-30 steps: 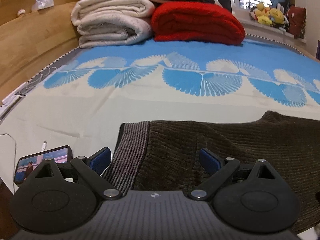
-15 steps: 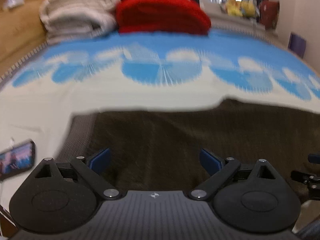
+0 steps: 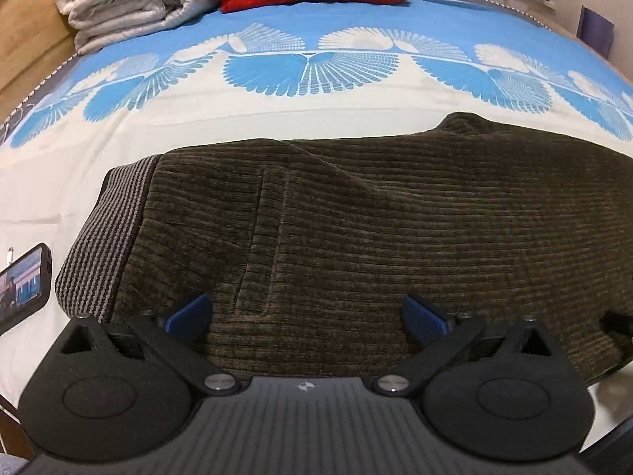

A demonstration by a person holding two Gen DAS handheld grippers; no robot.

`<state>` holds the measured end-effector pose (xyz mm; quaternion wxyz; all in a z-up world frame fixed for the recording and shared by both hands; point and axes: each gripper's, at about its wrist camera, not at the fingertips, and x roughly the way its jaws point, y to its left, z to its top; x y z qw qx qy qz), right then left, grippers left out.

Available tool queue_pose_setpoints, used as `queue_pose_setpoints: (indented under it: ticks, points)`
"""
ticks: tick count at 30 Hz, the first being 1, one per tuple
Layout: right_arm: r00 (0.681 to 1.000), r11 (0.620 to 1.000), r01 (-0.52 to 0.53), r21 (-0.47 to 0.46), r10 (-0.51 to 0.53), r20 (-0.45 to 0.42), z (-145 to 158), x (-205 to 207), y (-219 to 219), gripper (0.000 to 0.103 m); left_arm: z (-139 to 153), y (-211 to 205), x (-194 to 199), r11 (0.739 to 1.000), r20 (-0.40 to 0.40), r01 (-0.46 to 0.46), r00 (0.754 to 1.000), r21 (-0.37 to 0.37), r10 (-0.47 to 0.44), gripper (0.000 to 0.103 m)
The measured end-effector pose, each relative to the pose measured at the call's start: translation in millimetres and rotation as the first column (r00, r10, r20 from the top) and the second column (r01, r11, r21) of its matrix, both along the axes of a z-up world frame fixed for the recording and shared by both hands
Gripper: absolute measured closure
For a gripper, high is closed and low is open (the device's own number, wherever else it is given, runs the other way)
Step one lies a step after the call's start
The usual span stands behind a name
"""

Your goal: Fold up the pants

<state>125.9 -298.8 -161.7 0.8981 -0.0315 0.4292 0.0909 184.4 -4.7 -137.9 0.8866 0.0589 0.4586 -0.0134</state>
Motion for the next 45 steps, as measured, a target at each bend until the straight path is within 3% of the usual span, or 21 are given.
queue_pose_setpoints:
  ticks: [7,12,15,31,45]
  points:
    - [0.987,0.993,0.085,0.086,-0.095,0.126,18.8,0.1,-16.7,0.016,1.9,-2.2,0.9,1.000,-0.001,-0.005,1.000,-0.013,0.005,0.000]
    - [0.994,0.994,0.110,-0.012,-0.111,-0.025,-4.7,10.9,-15.5,0.015,1.1,-4.4,1.0,1.000,0.000,0.005,1.000,0.001,-0.005,0.000]
    - [0.998,0.997,0.062,-0.041,-0.062,0.001,-3.3,6.0,-9.4,0.015,0.6,-3.6,0.4,1.000,0.000,0.005,1.000,0.001,-0.005,0.000]
    - [0.998,0.997,0.069,-0.031,-0.070,-0.004,-3.9,4.5,-12.0,0.014,6.6,-1.0,-0.7,0.999,-0.032,0.009,0.999,-0.038,-0.010,0.000]
    - [0.998,0.997,0.069,-0.030,-0.070,-0.004,-4.0,4.1,-12.5,0.013,15.5,-16.9,-18.6,0.991,-0.034,0.097,0.994,-0.087,-0.101,0.000]
